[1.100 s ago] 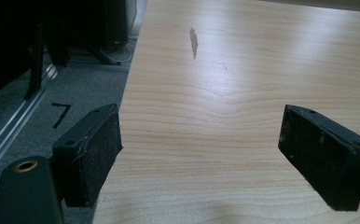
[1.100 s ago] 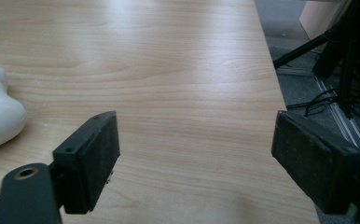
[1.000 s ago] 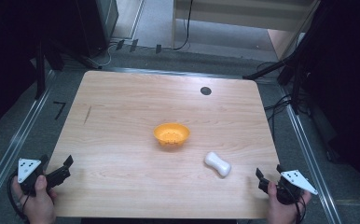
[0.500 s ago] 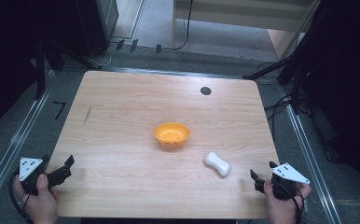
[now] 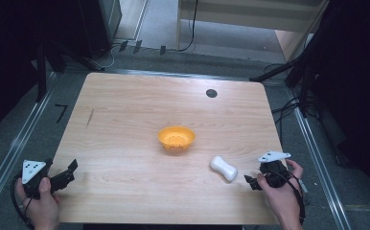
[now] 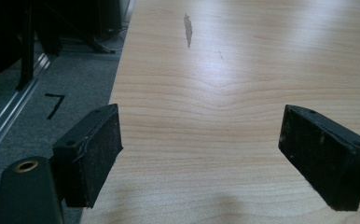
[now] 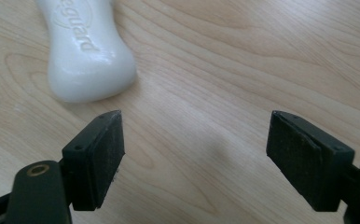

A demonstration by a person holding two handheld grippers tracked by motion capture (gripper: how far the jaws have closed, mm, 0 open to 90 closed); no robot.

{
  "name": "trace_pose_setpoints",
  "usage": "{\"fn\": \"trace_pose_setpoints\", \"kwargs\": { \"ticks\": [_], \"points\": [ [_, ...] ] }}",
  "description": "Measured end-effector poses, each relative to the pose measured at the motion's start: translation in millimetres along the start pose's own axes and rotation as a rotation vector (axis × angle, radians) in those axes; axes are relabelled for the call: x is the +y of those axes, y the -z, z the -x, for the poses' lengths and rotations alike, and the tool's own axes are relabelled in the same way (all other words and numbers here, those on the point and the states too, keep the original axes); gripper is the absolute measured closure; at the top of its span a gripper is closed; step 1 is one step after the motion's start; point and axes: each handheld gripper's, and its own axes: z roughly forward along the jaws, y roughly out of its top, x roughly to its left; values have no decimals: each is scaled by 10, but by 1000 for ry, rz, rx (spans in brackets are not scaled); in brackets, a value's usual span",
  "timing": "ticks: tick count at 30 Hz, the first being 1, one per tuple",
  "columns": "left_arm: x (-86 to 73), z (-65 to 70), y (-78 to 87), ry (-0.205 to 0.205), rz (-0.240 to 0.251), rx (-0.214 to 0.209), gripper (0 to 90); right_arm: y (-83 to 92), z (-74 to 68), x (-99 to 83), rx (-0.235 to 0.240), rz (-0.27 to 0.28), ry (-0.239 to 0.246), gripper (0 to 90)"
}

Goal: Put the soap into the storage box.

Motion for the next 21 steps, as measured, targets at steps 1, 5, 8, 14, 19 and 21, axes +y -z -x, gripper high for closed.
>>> {"fn": "trace_pose_setpoints", "kwargs": {
  "ticks": [1,5,8,14,19,21],
  "points": [
    [0,4,-3,-1,1,2,136,2,-8,22,3,-10,6,194],
    [1,14,-5,-11,-5,6,136,2,-36,108,45,-72,27,187],
    [1,15,-5,-11,-4,5,136,1,-67,167,59,-117,46,186],
    [0,12,-1,-8,-1,6,137,-27,-158,303,76,-185,80,169],
    [-1,12,-1,-8,0,6,136,-74,-216,423,100,-225,78,142],
    [-1,12,-1,-9,1,6,136,-83,-224,437,102,-227,83,140]
  ]
}}
